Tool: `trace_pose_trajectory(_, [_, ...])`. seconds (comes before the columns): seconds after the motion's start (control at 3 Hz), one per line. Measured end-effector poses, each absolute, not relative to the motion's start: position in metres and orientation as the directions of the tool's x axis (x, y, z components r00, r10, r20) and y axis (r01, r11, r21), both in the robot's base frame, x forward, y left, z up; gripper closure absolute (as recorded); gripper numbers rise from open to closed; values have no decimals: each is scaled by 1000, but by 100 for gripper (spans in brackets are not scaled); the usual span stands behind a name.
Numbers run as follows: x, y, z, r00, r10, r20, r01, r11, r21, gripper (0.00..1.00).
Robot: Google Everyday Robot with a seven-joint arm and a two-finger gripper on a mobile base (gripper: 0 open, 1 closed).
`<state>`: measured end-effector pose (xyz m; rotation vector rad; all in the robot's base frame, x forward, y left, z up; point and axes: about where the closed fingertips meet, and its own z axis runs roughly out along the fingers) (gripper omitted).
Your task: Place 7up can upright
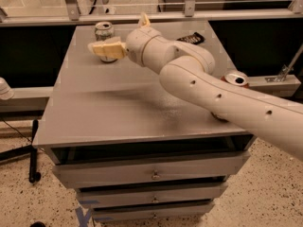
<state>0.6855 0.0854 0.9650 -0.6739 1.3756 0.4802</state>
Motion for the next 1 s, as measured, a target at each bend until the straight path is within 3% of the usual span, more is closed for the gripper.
trace_pose_trajectory(0.33, [705, 59, 1016, 289, -172, -942, -587, 745, -317, 0])
trace_pose_trajectory(1.0, [734, 27, 1079, 436, -283, -854, -455, 750, -481, 0])
